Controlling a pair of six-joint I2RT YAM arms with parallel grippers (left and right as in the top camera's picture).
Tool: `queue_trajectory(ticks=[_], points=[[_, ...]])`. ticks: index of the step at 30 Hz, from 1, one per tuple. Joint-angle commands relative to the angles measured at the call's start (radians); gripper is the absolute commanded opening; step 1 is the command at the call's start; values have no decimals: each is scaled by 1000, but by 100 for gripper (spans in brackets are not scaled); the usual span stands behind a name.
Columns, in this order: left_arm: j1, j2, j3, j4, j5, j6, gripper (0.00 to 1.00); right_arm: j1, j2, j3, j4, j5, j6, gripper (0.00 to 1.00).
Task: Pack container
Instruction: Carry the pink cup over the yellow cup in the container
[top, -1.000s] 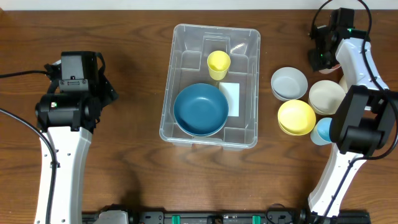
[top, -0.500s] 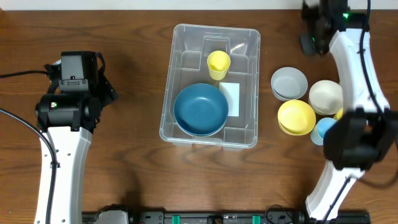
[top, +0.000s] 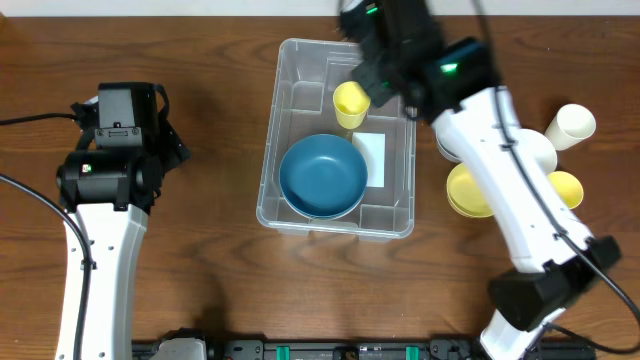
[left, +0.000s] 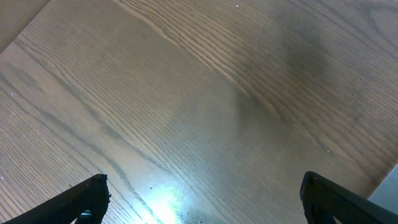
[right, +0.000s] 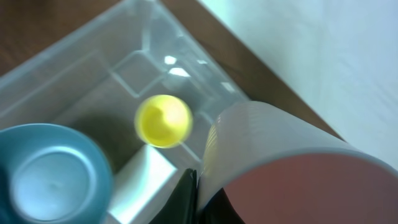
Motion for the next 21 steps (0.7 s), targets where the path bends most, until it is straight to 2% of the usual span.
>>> queue_trajectory(ticks=[1,11,21], points=[[3,-6,2,-3,-20,6,98,32,60,-6,14,42,47,1],[3,-6,2,-3,-21,6,98,61,218,-6,32,42,47,2],[3,-6,2,-2,-21,6,98,61,252,-7,70,-47,47,1]])
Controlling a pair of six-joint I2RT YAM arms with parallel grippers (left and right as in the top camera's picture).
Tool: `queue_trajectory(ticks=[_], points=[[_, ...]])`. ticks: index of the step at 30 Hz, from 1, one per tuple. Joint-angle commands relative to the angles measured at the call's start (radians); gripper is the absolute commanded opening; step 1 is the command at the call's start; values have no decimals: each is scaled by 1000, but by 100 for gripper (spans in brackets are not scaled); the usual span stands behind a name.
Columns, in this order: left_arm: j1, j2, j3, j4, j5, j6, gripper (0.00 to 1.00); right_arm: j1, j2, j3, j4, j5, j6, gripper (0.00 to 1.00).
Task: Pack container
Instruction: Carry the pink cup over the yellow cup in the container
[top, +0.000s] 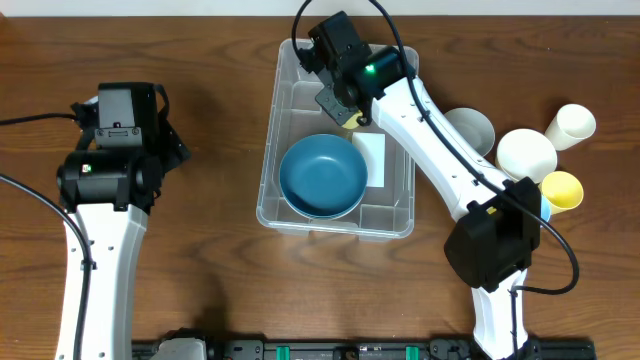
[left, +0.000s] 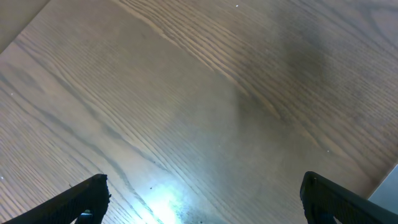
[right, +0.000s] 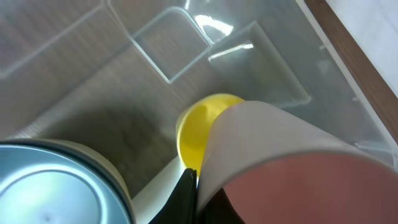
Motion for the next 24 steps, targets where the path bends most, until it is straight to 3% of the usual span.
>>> queue_trajectory(ticks=[1,24], points=[[3,-6,2,-3,-21,6,98,16,6,1,12,-57,13,1],[3,-6,2,-3,-21,6,98,12,6,-79,31,-62,13,1]])
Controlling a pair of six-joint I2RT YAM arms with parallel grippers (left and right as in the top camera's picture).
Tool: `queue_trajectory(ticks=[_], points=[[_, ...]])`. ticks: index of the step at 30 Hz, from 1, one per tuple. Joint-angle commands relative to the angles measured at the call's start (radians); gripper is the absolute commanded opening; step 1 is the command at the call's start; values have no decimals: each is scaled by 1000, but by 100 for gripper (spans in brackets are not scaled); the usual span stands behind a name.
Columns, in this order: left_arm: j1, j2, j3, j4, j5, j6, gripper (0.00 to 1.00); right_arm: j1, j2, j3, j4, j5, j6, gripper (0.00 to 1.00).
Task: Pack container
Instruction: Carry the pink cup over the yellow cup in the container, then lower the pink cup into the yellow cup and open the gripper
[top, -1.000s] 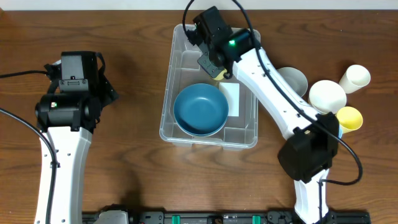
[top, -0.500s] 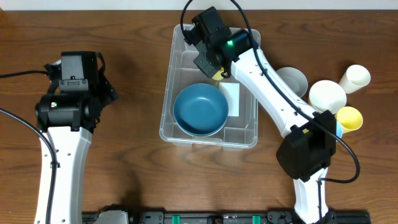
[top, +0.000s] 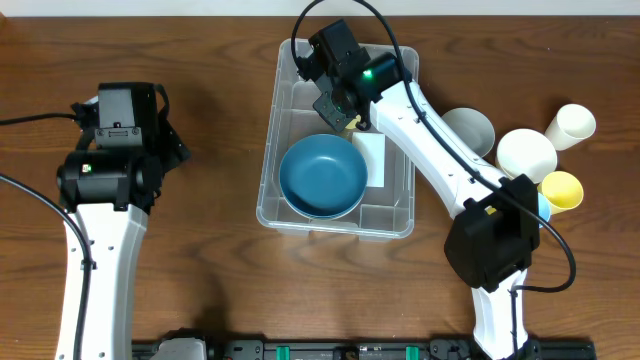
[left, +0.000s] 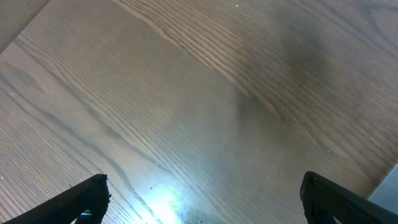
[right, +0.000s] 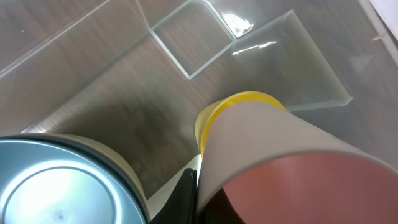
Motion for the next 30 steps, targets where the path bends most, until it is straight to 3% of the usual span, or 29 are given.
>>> queue_trajectory(ticks=[1,8,15,20,30], points=[[3,-6,2,-3,-21,6,98,11,6,-27,1,-6,13,2],[3,-6,2,-2,-21,6,98,-3,7,-118,79,-6,13,9],[3,-6,2,-3,-21,6,98,-13,7,-127,106,-6,13,49],[3,-6,2,-3,-21,6,98,-14,7,-127,114,-6,13,52],[3,-6,2,-3,-21,6,98,-41,11,-129,133,-6,8,50]])
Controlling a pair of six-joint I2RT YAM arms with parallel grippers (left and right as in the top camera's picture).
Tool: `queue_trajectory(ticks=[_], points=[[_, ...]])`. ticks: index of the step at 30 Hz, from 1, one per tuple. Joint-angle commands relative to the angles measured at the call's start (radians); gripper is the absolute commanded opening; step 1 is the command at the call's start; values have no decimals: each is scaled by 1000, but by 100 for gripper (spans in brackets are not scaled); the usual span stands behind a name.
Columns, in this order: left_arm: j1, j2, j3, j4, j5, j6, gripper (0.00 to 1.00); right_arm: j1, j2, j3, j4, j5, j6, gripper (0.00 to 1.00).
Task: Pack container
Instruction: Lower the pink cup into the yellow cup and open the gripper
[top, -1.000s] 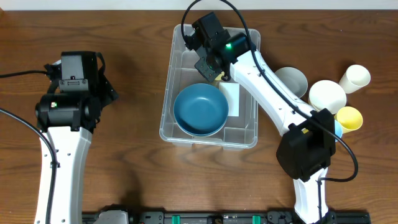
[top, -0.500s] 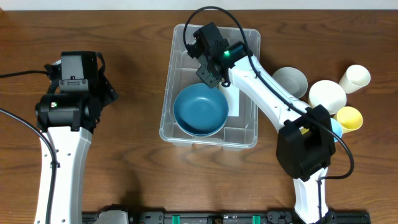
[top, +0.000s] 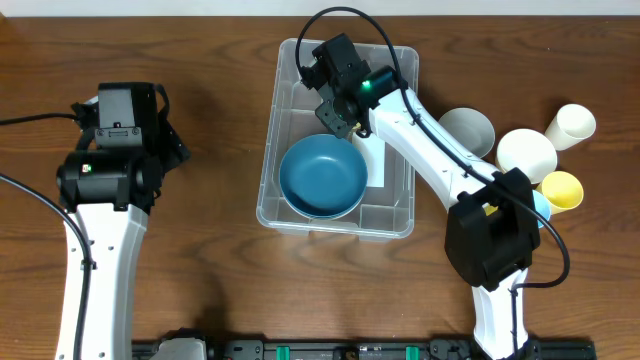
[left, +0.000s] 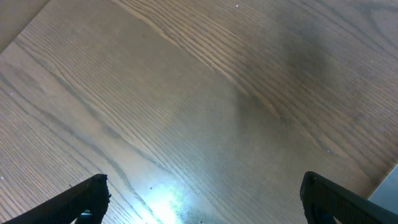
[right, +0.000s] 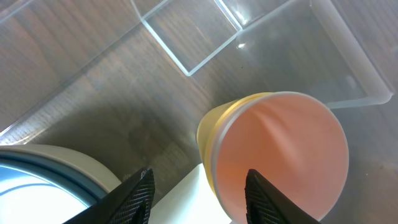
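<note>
A clear plastic container (top: 270, 140) stands mid-table with a blue bowl (top: 322, 177) in it. In the right wrist view a cup with a pale outside and pink inside (right: 283, 155) sits nested in a yellow cup (right: 207, 134) on the container floor (right: 112, 81). My right gripper (right: 199, 196) hangs open just above them, its fingers (right: 138, 193) apart and the cup partly between them. Overhead, the right gripper (top: 343, 110) covers both cups. My left gripper (left: 202, 208) is open over bare wood, left of the container.
Right of the container stand a grey cup (top: 467, 128), a white cup (top: 527, 152), a yellow cup (top: 560, 190) and another white cup (top: 573, 122). A white card (top: 375, 158) lies in the container beside the bowl. The left arm (top: 110, 170) rests at the table's left.
My right gripper has opened and let go of the pink-lined cup, which now sits nested in the yellow cup. The left arm has not moved.
My right gripper held the pink-lined cup high over the container's back end. Then it was lower, with the cup close above the yellow cup. Then the cup was over the yellow cup's rim, and now it sits inside, released.
</note>
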Motion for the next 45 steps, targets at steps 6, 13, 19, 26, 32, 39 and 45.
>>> queue_trajectory(ticks=[6,13,19,26,32,39,45], points=[[3,-6,2,-3,-20,6,98,-39,29,-6,4,-4,-23,52],[3,-6,2,-3,-21,6,98,-38,48,-6,37,-4,-51,50],[3,-6,2,-3,-21,6,98,-36,50,-6,37,-5,-51,40],[3,-6,2,-3,-21,6,98,-35,66,-6,37,-5,-51,38],[3,-6,2,-3,-21,6,98,-34,76,-6,42,-5,-52,21],[3,-6,2,-3,-21,6,98,-34,76,-5,57,-4,-61,13],[3,-6,2,-3,-21,6,98,-35,76,-5,64,5,-74,11]])
